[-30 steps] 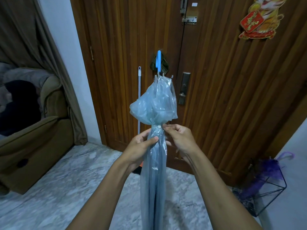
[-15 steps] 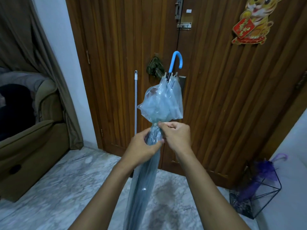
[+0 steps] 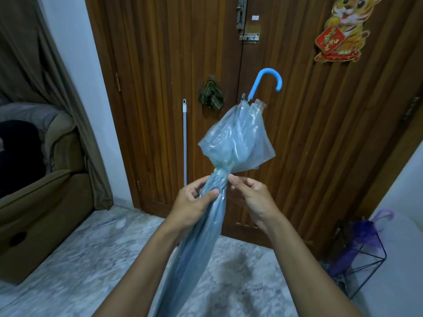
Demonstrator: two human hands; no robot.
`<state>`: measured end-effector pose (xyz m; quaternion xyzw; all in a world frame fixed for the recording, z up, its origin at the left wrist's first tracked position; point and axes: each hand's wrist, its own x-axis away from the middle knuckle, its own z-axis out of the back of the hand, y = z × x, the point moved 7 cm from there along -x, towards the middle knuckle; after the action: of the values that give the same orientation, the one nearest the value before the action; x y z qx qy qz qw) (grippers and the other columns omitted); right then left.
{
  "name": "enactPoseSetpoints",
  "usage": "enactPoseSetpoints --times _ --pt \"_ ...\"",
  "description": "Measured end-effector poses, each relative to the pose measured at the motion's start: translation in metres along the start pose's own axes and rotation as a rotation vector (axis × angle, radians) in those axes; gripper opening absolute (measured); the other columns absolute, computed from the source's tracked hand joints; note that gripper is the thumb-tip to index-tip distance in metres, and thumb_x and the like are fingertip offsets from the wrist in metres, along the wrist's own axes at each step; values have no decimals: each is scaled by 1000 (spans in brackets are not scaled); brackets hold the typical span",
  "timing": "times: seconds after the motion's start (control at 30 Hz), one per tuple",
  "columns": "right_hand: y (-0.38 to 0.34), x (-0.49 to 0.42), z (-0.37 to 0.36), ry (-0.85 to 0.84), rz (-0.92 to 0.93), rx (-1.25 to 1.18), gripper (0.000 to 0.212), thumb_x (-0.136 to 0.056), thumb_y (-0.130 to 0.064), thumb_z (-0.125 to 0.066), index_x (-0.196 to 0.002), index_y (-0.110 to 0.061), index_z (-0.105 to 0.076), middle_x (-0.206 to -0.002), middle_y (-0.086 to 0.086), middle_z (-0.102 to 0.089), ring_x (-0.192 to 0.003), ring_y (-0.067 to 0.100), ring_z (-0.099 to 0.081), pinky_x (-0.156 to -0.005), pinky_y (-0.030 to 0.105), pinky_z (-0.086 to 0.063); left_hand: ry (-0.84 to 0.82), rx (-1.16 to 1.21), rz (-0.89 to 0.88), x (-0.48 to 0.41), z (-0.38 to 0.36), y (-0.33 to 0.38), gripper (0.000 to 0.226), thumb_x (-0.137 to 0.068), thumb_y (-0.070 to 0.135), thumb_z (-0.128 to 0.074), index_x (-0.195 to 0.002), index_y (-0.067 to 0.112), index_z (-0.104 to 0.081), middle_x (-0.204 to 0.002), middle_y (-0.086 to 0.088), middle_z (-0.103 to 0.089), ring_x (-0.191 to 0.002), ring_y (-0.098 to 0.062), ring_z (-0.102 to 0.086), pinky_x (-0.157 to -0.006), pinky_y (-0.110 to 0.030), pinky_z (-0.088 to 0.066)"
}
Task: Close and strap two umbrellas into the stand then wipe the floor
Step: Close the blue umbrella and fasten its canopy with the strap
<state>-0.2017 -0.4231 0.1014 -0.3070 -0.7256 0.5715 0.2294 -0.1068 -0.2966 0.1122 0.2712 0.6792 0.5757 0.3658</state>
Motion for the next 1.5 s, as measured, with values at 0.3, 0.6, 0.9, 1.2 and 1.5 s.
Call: enactPoseSetpoints --times 0.3,0.6,0.9,1.2,1.5 --pt "-17 12 5 178 101 29 20 -87 -16 -74 -92 3 -71 -90 14 -77 -88 25 -75 -74 35 -63 53 -420 -65 -11 -1 -1 22 -87 34 -70 -105 38 -59 -115 9 -53 -100 -9 -61 -80 -18 -48" --pt "-17 18 1 334 240 206 17 -79 -30 -82 -84 -13 -79 -77 0 -78 -76 15 -76 -63 30 -60 -19 -619 -180 -9 -16 3 56 -77 40 -75 -130 33 -57 -106 13 -63 -100 -3 -63 -83 -18 -53" --pt "-15 19 -1 93 201 -57 6 -78 -15 -76 -82 -10 -78 -83 10 -78 -81 19 -75 -68 24 -60 -51 -176 -117 -2 -3 7 40 -83 8 -75 -119 24 -66 -105 8 -75 -102 -7 -70 -81 -18 -55" --pt "2 22 7 159 76 -173 28 -69 -22 -84 -82 -3 -68 -89 16 -76 -85 25 -74 -72 32 -60 -346 59 151 6 -17 -18 40 -88 25 -69 -127 22 -64 -115 -11 -71 -98 -23 -70 -86 -36 -57" --pt "-15 32 12 440 192 109 33 -68 -30 -90 -76 -4 -71 -76 5 -77 -77 21 -76 -72 38 -63 -30 -367 -37 -7 -7 0 32 -80 31 -78 -109 30 -65 -106 10 -68 -86 -5 -68 -72 -24 -54"
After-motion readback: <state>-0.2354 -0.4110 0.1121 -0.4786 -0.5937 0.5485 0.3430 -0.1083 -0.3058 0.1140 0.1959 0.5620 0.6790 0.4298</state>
